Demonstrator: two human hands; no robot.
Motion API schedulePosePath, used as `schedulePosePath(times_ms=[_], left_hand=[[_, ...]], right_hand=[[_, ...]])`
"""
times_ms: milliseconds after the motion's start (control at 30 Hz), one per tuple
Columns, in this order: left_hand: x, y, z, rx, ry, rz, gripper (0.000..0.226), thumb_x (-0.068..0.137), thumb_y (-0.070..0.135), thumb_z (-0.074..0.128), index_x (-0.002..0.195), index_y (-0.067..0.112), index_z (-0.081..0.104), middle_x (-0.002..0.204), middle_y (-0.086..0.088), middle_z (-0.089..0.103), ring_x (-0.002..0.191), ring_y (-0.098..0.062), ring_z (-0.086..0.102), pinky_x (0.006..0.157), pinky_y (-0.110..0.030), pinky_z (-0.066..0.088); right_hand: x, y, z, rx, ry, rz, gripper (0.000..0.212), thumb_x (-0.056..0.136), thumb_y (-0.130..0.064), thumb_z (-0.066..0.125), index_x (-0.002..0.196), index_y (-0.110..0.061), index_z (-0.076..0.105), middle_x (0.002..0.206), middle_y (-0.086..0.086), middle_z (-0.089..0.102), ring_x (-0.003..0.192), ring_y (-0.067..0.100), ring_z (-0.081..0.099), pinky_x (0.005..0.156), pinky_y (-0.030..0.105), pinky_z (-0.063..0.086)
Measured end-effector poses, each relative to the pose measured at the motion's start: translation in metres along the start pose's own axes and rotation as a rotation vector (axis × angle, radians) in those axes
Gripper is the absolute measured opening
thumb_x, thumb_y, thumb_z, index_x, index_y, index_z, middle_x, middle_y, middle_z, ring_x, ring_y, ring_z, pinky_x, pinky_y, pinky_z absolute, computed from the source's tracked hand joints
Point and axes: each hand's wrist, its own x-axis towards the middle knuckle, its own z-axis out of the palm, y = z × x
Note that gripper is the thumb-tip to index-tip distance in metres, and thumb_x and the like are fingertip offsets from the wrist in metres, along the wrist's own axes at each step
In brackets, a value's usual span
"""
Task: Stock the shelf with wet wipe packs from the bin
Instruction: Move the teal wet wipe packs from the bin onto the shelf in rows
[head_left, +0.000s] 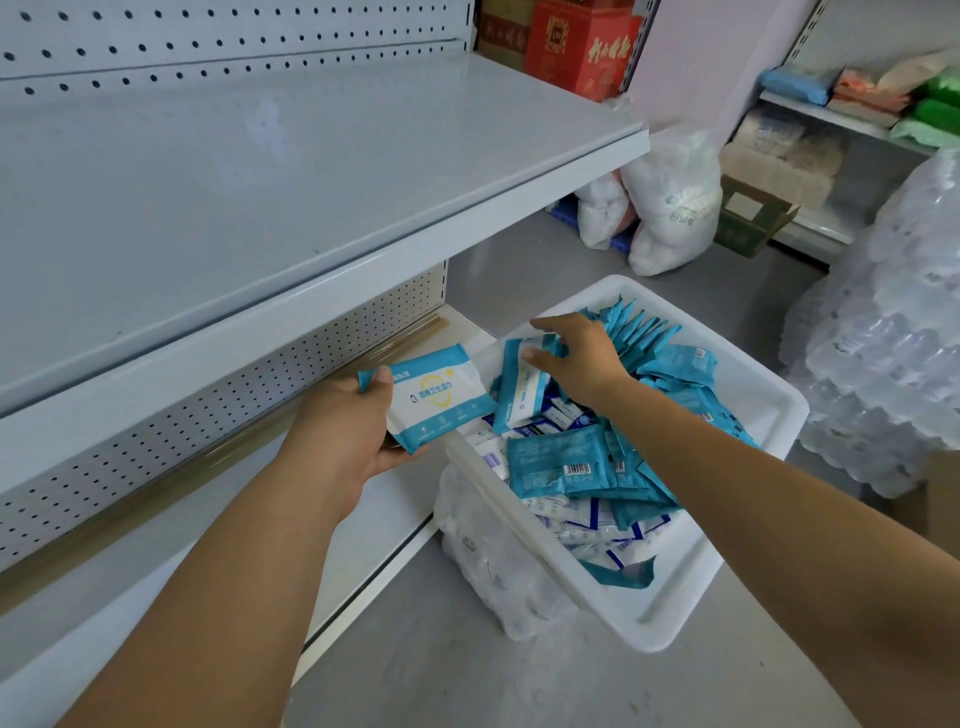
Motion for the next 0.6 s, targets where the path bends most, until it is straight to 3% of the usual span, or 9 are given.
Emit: schedulePosePath(times_ms=[100, 200, 333, 433, 500, 600], left_hand=[[0.001, 0.001, -0.001, 0.013, -0.002, 0.002, 0.026, 0.105, 0.026, 0.047, 0.112, 0.007, 0.063, 0.102, -0.014, 0.072, 0.093, -0.031, 0.071, 0.072, -0.043, 0.061], [0.003, 0.001, -0.003, 0.029, 0.006, 0.002, 0.026, 0.105, 0.027, 0.047, 0.112, 0.008, 0.062, 0.101, -0.013, 0.072, 0.093, -0.031, 0.071, 0.075, -0.044, 0.060], [0.002, 0.000, -0.004, 0.032, 0.017, -0.015, 0.028, 0.104, 0.032, 0.048, 0.113, 0.010, 0.063, 0.100, -0.013, 0.073, 0.089, -0.031, 0.072, 0.073, -0.044, 0.061], [0.000, -0.001, -0.003, -0.002, 0.032, -0.021, 0.031, 0.104, 0.035, 0.047, 0.114, 0.010, 0.062, 0.100, -0.014, 0.072, 0.087, -0.032, 0.071, 0.069, -0.044, 0.062], [-0.003, -0.001, -0.003, -0.028, 0.042, -0.025, 0.032, 0.104, 0.036, 0.047, 0.117, 0.010, 0.061, 0.103, -0.014, 0.071, 0.090, -0.034, 0.071, 0.070, -0.045, 0.062], [-0.007, 0.000, -0.002, -0.059, 0.062, -0.033, 0.032, 0.104, 0.037, 0.046, 0.117, 0.011, 0.060, 0.104, -0.015, 0.069, 0.092, -0.035, 0.069, 0.070, -0.046, 0.061]], right_hand=[[0.007, 0.000, 0.000, -0.094, 0.017, 0.000, 0.041, 0.086, -0.041, 0.076, 0.120, -0.020, 0.069, 0.111, 0.004, 0.062, 0.115, 0.024, 0.045, 0.092, 0.032, 0.041], [0.006, -0.002, -0.002, -0.144, 0.003, -0.005, 0.028, 0.083, -0.042, 0.078, 0.098, -0.019, 0.075, 0.094, 0.003, 0.059, 0.110, 0.024, 0.042, 0.087, 0.040, 0.045], [-0.005, -0.002, -0.009, -0.031, -0.013, 0.007, 0.021, 0.089, -0.033, 0.074, 0.079, -0.016, 0.066, 0.080, 0.003, 0.059, 0.087, 0.022, 0.050, 0.069, 0.032, 0.040], [-0.020, -0.005, -0.025, 0.102, 0.030, 0.049, 0.027, 0.097, -0.032, 0.063, 0.079, -0.013, 0.056, 0.070, 0.003, 0.054, 0.061, 0.016, 0.044, 0.054, 0.026, 0.036], [-0.032, -0.006, -0.037, 0.170, 0.076, 0.076, 0.029, 0.098, -0.035, 0.062, 0.085, -0.009, 0.060, 0.069, 0.003, 0.055, 0.057, 0.015, 0.044, 0.053, 0.027, 0.037], [-0.051, -0.011, -0.057, 0.331, 0.123, 0.105, 0.025, 0.097, -0.039, 0.064, 0.091, -0.014, 0.065, 0.076, 0.004, 0.070, 0.065, 0.022, 0.063, 0.062, 0.039, 0.057]])
